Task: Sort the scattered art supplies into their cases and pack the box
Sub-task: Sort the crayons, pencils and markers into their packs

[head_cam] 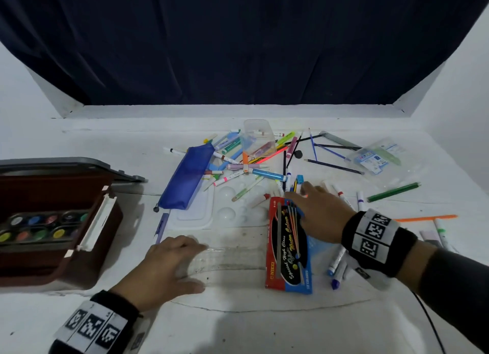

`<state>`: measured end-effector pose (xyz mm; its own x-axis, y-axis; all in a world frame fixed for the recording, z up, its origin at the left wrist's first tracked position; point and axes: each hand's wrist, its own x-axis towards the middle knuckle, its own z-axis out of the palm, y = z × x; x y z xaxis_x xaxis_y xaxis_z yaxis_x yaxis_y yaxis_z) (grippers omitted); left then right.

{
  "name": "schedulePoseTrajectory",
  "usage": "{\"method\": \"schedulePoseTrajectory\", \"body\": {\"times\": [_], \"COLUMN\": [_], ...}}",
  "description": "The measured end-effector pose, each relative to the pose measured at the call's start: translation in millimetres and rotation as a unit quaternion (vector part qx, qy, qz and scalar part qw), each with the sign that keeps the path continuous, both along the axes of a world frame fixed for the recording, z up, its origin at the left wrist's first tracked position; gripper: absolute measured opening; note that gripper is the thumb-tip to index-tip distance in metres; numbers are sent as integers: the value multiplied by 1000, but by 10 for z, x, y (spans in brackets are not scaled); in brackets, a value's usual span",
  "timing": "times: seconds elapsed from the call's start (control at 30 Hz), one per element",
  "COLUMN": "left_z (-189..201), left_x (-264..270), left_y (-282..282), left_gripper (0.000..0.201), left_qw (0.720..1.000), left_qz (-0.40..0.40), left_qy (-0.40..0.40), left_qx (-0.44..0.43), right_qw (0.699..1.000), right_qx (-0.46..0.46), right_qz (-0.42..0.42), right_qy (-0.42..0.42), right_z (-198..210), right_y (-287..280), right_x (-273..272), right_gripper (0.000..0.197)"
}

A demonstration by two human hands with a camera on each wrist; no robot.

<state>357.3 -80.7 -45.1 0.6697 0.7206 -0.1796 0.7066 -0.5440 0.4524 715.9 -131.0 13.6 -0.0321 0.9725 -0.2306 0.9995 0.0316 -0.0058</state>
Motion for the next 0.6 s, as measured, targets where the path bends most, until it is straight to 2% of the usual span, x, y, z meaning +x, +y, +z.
{"method": "schedulePoseTrajectory", "body": {"times": [0.03, 0.1, 0.17, 0.27, 0.37, 0.47, 0.53, 0.6], "left_z": [6, 37, 59, 85, 119, 114, 74, 43], "left_x": [3, 12, 0, -36, -79, -168, -244, -308], "left_y": [7, 22, 36, 26, -27, -73, -80, -103], "left_gripper": [74, 73, 74, 77, 78, 78, 78, 77], "left_qw": [1000, 1000, 1000, 999, 999, 999, 1000, 1000], "left_qz": [-2, -5, -6, -5, 0, -2, 0, 1], "left_qy": [1, 8, 23, 46, 43, 36, 22, 14], "left_qx": [1, 7, 8, 3, -1, -1, 0, -7], "right_qw": [998, 986, 970, 957, 955, 969, 985, 985], "right_qx": [-28, -70, -84, -81, -77, -40, -35, -36], "right_qz": [51, 146, 211, 259, 266, 233, 165, 113], "right_qy": [-6, -47, -83, -100, -102, -67, 35, 124], "right_z": [29, 79, 56, -25, -72, 26, 109, 104], "right_y": [-23, -40, -13, 55, 126, 165, 172, 174], "right_x": [-2, -44, -85, -144, -166, -155, -167, -226], "right_gripper": [74, 97, 101, 93, 92, 93, 92, 91]}}
